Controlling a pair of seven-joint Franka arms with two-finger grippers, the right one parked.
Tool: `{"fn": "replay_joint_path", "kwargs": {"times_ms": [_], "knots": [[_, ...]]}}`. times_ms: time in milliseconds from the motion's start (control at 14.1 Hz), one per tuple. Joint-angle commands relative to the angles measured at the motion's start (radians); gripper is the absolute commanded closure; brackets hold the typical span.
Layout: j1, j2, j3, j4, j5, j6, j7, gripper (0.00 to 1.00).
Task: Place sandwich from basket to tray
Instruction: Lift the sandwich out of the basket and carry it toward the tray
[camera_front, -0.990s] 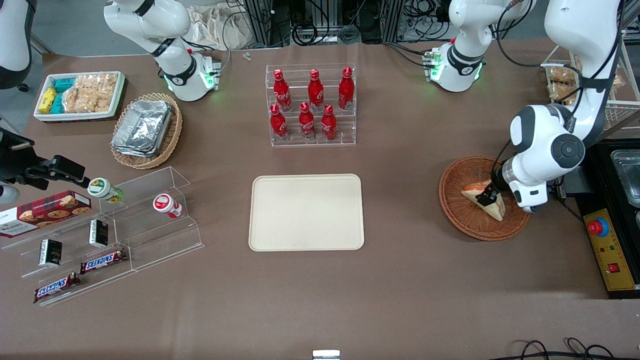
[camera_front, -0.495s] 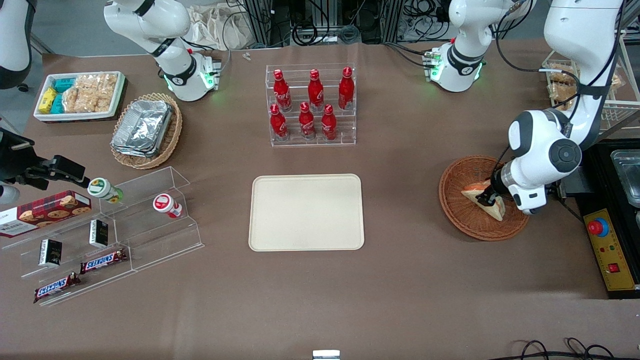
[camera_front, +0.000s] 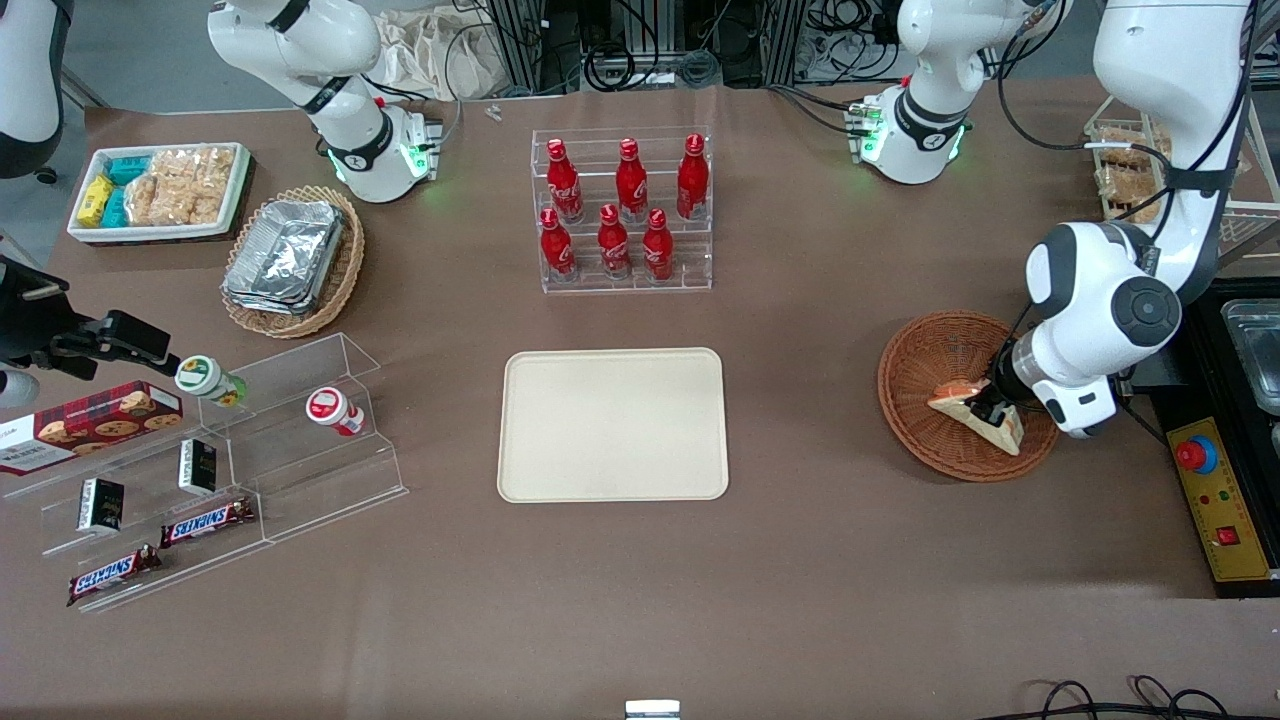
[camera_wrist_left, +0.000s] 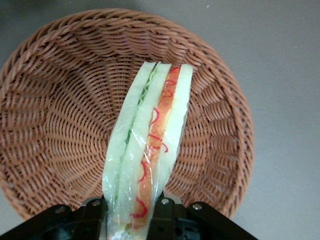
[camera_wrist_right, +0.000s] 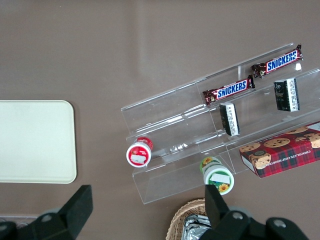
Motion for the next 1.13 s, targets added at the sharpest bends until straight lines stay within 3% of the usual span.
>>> {"fn": "replay_joint_path", "kwargs": {"times_ms": [0, 141, 354, 566, 848, 1061], "knots": [[-0.031, 0.009, -0.001, 0.16, 0.027, -0.218, 0.009, 1.0], [-0.049, 0.01, -0.004, 0.286, 0.019, -0.393, 0.096, 1.0], [-0.049, 0.006, -0.024, 0.407, 0.004, -0.5, 0.252, 1.0], [-0.049, 0.019, -0.025, 0.619, -0.084, -0.716, 0.386, 1.0], [-0.118, 0.05, -0.114, 0.737, -0.089, -0.735, 0.391, 1.0], [-0.235, 0.133, -0.133, 0.805, -0.087, -0.707, 0.383, 1.0]]}}
